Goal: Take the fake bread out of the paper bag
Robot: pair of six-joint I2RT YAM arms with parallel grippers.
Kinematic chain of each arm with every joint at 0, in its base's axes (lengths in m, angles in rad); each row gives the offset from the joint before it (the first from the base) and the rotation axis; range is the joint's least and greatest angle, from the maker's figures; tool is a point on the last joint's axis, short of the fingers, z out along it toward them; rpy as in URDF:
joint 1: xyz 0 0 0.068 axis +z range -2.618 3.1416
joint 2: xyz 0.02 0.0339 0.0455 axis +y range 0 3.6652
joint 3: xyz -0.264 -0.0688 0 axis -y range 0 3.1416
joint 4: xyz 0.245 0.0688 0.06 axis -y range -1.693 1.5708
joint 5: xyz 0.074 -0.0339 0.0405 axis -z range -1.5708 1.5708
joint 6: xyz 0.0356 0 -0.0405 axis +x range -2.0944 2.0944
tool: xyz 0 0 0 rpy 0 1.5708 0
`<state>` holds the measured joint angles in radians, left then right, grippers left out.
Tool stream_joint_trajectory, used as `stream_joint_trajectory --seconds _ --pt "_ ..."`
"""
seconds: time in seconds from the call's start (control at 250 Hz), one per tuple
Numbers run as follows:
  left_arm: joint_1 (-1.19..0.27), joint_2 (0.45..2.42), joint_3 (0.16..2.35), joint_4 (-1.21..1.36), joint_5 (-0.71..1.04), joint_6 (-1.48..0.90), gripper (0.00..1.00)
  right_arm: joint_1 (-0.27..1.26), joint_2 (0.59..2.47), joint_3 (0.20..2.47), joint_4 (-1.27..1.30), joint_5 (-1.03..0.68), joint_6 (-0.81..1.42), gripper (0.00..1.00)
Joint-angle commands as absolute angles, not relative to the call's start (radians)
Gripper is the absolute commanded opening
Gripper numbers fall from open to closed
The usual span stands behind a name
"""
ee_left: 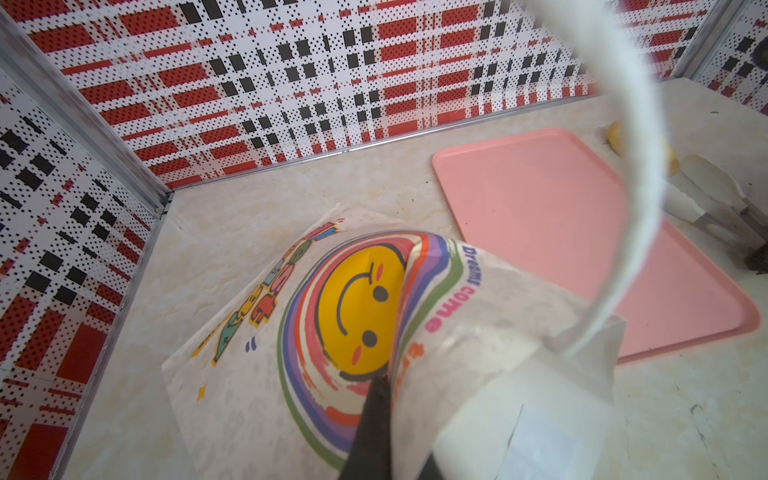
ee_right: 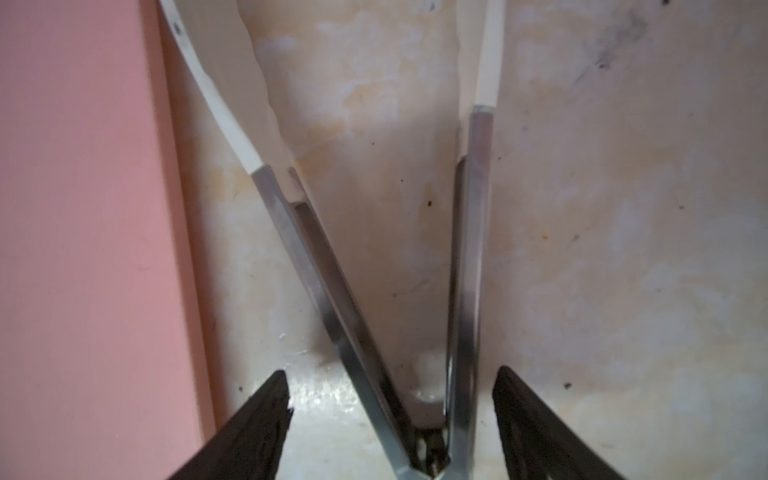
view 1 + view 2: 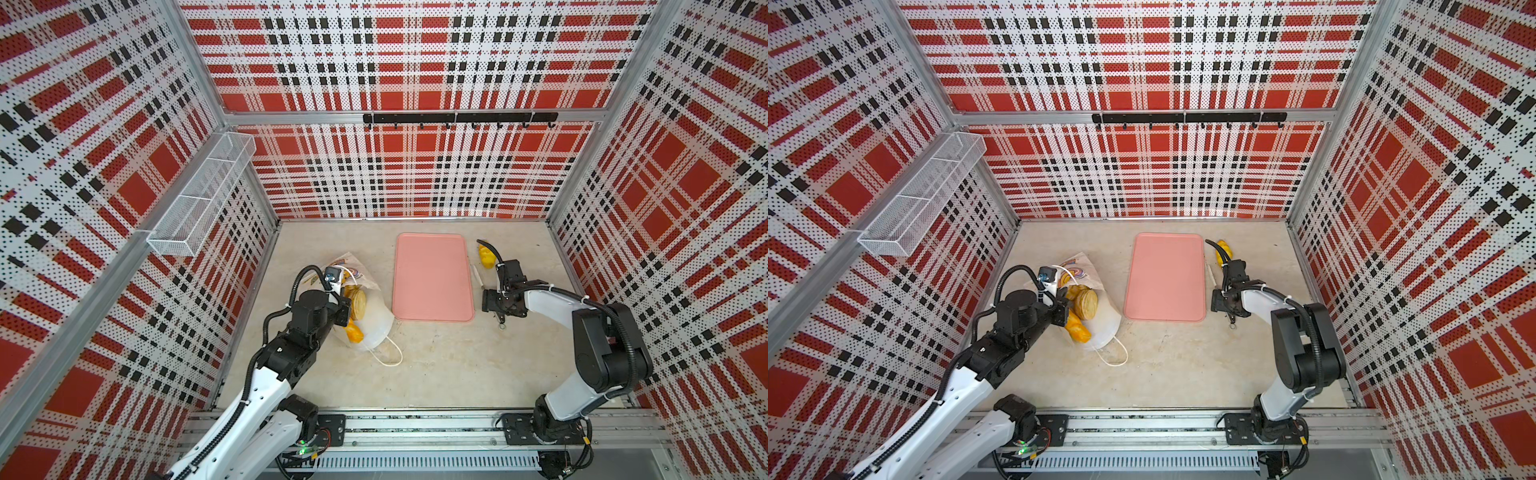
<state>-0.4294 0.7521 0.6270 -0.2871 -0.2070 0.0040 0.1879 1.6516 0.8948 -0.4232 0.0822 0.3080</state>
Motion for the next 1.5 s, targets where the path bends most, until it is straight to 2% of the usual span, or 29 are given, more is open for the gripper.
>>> stream_joint_trajectory --seconds 0.0,0.16,0.312,0.536,0.676,0.832,1.008,1.261,1.497 --pt "-0.441 0.746 0.629 -0.258 -0.201 -0.003 0.00 0.184 1.690 0.901 -0.419 0.050 0.331 0.76" --pt "-0.444 0.744 0.629 -0.260 -0.202 -0.003 0.00 0.184 1.683 0.885 -0.420 0.024 0.344 0.71" --pt "-0.446 0.742 0.629 -0.259 -0.206 -0.004 0.00 0.184 1.528 0.833 -0.414 -0.011 0.351 0.84" --pt "-0.450 0.749 0.631 -0.261 -0.204 -0.010 0.00 0.129 1.221 0.797 -0.443 -0.033 0.304 0.87" --pt "-0.451 0.747 0.632 -0.265 -0.210 -0.011 0.00 0.028 1.106 0.727 -0.359 -0.172 0.341 0.88" --pt "-0.451 0.743 0.632 -0.266 -0.211 -0.009 0.00 0.002 1.233 0.787 -0.414 -0.238 0.335 0.85" --pt "-0.451 0.742 0.634 -0.265 -0.208 -0.006 0.00 0.023 1.400 0.825 -0.405 -0.234 0.362 0.83" --pt "-0.453 0.748 0.635 -0.265 -0.203 -0.006 0.00 0.137 1.633 0.943 -0.451 -0.060 0.342 0.79" --pt "-0.452 0.753 0.634 -0.265 -0.205 -0.006 0.00 0.178 1.760 0.997 -0.472 0.042 0.342 0.69"
